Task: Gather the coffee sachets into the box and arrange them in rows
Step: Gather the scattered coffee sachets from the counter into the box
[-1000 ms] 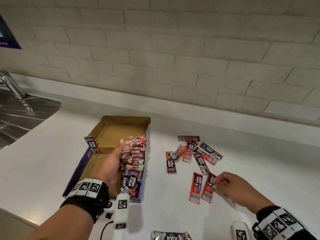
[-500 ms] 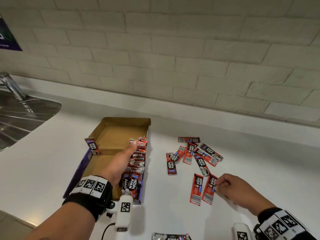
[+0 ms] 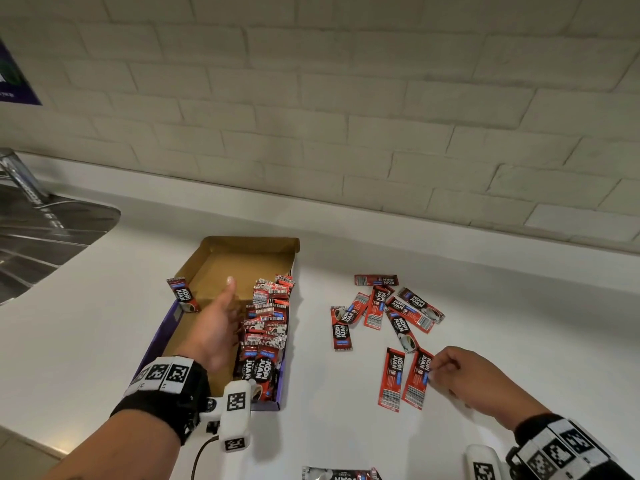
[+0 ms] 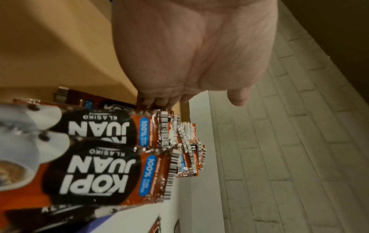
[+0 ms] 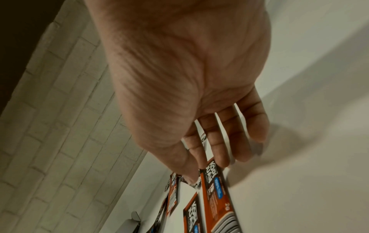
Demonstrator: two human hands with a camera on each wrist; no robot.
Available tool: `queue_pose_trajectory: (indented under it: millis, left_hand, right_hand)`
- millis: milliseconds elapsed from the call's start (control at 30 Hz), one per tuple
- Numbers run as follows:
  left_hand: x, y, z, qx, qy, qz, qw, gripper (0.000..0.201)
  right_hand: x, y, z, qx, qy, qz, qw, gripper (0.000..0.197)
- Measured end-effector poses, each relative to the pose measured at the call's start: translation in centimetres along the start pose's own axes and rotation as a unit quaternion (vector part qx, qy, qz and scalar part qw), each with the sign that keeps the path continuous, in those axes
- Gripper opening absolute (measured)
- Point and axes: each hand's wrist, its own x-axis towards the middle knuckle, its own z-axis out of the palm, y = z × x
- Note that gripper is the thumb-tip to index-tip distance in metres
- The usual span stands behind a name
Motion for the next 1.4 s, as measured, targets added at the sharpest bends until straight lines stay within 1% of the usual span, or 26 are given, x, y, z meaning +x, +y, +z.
queue_pose_trajectory:
  millis: [167,267,300,433,467,600,700,867,1033,1167,1233,1333,1367,1400]
  left_hand:
    - [0.3,-0.4,-0.6,0.001,0.011,0.016,1.0,0.073]
    - [0.2,-0.7,-0.8,-0.003,0.001,0.001,1.0,0.073]
    - [0.1,-0.7,-0.8,-0.001,-0.004,-0.006,1.0,0.07]
    - [-0.5,-1.0,0.0,0.027,-0.039,-0.018,0.999,0.048]
    - [-0.6,-1.0,0.1,0.033,-0.05,-0.019,0.998,0.046]
    - [-0.6,-1.1,0.1,0.077,-0.068,-0.023,0.994,0.059]
    - [-0.6,-1.0,0.4,0.099,-0.065,-0.023,0.993,0.058]
    - [-0.5,-0.9,0.2,0.076,-0.075,-0.016,0.994,0.062]
    - [0.3,-0.9,-1.2,0.091,-0.05,-0.004,0.995,0.072]
    - [1.0,-1.0,-2.0,0.085,-0.055,-0.012,0.995,0.077]
    - [1.1,-0.9,-2.2,0.083,-0.044,-0.003,0.996,0.082]
    - [1.3,-0.9,-2.7,0.079,-0.024,0.003,0.997,0.094]
    - [1.3,-0.9,-2.7,0.081,-0.009,0.009,0.997,0.094]
    - [1.0,-0.6,-2.5,0.103,0.023,0.021,0.994,0.088]
  right_hand:
    - [0.1,-0.2,0.0,-0.002,-0.001,-0.004,1.0,0.005]
    - [0.1,-0.2,0.1,-0.002,-0.002,-0.002,1.0,0.006]
    - [0.1,-0.2,0.1,-0.004,-0.003,-0.002,1.0,0.006]
    - [0.2,-0.4,0.2,-0.003,-0.005,0.0,1.0,0.007]
    - [0.2,-0.4,0.2,-0.004,-0.005,0.001,1.0,0.007]
    - [0.3,-0.4,0.1,-0.008,-0.003,-0.001,1.0,0.007]
    - [0.3,-0.3,0.1,-0.008,0.0,0.0,1.0,0.006]
    - [0.3,-0.1,0.1,-0.002,0.002,-0.001,1.0,0.006]
    - [0.4,0.5,-0.1,-0.006,0.007,0.004,1.0,0.007]
    - [0.3,0.5,0.0,-0.013,0.006,0.002,1.0,0.006]
    - [0.3,0.5,0.1,-0.015,0.007,0.003,1.0,0.006]
    - [0.4,0.4,0.1,-0.016,0.007,0.004,1.0,0.007]
    - [0.5,0.5,0.1,-0.018,0.008,0.003,1.0,0.007]
    - [0.6,0.5,0.1,-0.021,0.009,0.003,1.0,0.007]
